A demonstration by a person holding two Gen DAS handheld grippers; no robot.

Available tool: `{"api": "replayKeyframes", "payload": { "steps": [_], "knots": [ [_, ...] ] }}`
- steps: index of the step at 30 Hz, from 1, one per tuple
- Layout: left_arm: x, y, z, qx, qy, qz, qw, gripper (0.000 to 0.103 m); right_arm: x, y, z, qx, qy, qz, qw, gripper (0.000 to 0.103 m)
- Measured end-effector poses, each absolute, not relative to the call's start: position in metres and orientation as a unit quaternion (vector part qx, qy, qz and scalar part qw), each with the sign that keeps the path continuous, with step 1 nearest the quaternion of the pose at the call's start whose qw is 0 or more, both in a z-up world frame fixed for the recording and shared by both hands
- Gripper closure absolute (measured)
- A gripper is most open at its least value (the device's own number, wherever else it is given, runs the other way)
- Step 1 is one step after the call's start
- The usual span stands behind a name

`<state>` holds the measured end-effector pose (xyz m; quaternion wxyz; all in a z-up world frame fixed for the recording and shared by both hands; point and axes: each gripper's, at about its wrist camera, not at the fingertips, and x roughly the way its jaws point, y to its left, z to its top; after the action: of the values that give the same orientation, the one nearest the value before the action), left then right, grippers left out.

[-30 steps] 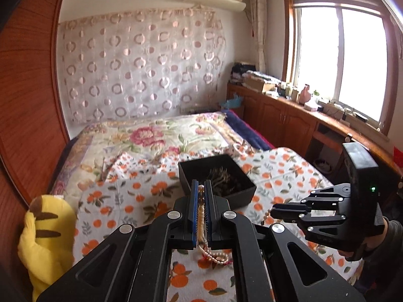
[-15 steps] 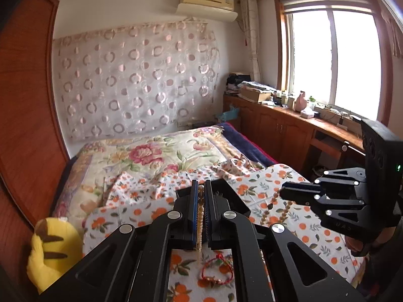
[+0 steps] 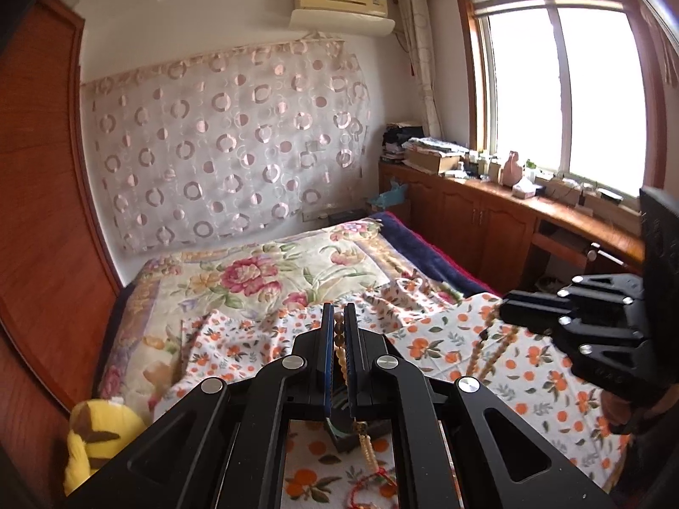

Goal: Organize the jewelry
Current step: 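Lift the pearl necklace with the left gripper while the right gripper lifts its pearl strand, then lower both pearl necklaces into the black box and open both grippers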

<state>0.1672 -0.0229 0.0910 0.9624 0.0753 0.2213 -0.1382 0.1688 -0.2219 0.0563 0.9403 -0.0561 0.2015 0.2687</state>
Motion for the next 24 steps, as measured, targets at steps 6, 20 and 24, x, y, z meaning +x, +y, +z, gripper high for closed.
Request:
{"api": "replayKeyframes", "payload": {
  "steps": [6, 20, 24],
  "knots": [
    [0.190, -0.028, 0.097, 0.080, 0.229, -0.133, 0.961, 0.099, 0.176, -0.237, 0.058, -0.048, 0.201, 0.257, 0.944, 0.095],
    [0.222, -0.031, 0.107, 0.060, 0.240, -0.147, 0.958, 0.099, 0.192, -0.225, 0.075, -0.066, 0.183, 0.255, 0.947, 0.095],
    [0.226, -0.032, 0.106, 0.060, 0.241, -0.145, 0.958, 0.099, 0.197, -0.219, 0.082, -0.061, 0.175, 0.260, 0.948, 0.095]
  ]
}}
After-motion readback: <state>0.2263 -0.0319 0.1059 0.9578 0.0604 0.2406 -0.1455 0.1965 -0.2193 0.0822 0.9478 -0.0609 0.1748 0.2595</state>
